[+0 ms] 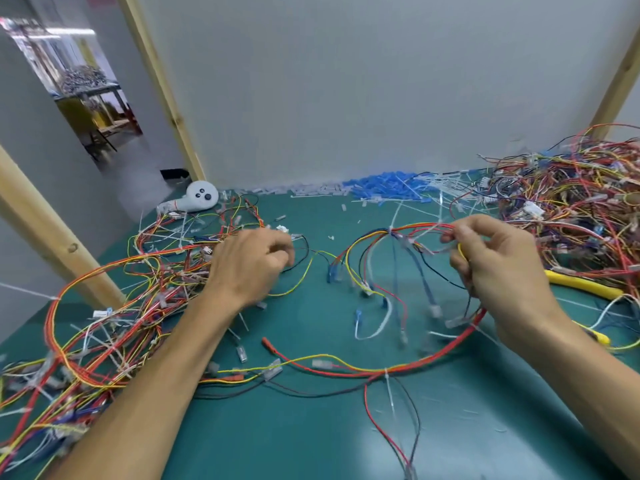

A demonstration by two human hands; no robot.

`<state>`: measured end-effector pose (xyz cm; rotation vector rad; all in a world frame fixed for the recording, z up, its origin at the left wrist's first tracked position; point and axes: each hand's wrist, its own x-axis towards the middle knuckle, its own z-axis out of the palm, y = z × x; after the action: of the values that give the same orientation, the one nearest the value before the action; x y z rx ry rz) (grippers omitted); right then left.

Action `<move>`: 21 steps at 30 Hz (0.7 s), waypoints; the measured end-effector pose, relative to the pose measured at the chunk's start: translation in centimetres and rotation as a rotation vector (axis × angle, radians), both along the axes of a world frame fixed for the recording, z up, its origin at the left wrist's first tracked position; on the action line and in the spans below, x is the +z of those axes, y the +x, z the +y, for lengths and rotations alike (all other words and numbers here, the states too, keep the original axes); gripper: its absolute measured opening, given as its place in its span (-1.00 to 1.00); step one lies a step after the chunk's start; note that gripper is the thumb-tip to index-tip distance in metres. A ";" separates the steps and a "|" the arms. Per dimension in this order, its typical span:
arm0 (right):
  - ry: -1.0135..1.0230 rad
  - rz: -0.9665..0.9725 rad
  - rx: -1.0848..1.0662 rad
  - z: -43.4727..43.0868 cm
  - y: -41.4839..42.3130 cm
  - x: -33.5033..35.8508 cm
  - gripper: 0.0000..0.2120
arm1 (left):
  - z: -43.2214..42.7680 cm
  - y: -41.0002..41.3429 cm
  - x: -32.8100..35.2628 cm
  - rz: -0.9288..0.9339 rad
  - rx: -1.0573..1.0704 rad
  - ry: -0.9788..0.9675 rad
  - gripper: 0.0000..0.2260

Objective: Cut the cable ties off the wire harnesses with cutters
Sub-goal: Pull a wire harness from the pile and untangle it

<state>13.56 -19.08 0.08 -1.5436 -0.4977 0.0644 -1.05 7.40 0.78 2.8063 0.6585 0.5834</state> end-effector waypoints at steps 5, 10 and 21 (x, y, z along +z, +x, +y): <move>-0.022 -0.087 0.021 0.8 -0.9 0.0 -0.73 | -1.6 1.4 -1.7 0.238 -0.033 0.373 -0.37; -0.011 -0.082 -0.013 0.5 -0.6 -0.4 -0.75 | -1.9 2.4 -2.2 0.081 -0.180 0.300 -0.79; -0.015 -0.175 -0.182 0.2 0.1 -0.7 -0.77 | -1.8 1.4 -0.8 -0.403 -0.339 0.017 -0.82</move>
<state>13.67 -18.93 -0.66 -1.6105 -0.4932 -0.2088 0.36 5.59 -0.04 2.6073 0.0982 1.0384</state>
